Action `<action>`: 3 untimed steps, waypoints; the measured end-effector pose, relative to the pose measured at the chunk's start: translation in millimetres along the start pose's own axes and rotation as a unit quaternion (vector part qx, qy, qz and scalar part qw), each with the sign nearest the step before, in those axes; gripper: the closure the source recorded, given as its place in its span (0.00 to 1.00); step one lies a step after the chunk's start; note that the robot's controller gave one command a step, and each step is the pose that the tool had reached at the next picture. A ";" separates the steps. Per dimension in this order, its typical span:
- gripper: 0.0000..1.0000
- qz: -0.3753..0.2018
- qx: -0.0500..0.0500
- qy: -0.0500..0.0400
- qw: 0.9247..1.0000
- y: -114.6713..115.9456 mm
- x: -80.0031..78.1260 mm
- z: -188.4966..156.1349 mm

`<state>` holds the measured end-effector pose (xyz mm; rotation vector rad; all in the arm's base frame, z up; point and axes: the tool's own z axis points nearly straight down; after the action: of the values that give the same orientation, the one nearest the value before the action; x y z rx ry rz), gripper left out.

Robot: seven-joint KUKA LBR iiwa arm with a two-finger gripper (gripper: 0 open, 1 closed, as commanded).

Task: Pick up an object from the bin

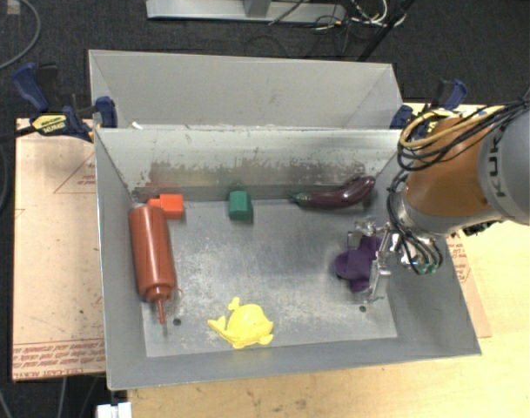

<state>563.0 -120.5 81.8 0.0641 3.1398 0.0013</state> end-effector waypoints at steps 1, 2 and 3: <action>0.00 0.004 0.000 0.000 1.000 -6.7 -2.5 36.9; 0.00 -0.025 0.001 -0.002 1.000 3.5 -2.5 17.3; 0.00 -0.007 0.000 -0.003 1.000 -0.4 -5.9 7.4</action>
Offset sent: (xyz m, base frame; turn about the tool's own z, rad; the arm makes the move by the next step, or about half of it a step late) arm 0.0028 0.0067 -0.0118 -0.0631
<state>568.8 -121.1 74.5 0.0412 3.1345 0.0022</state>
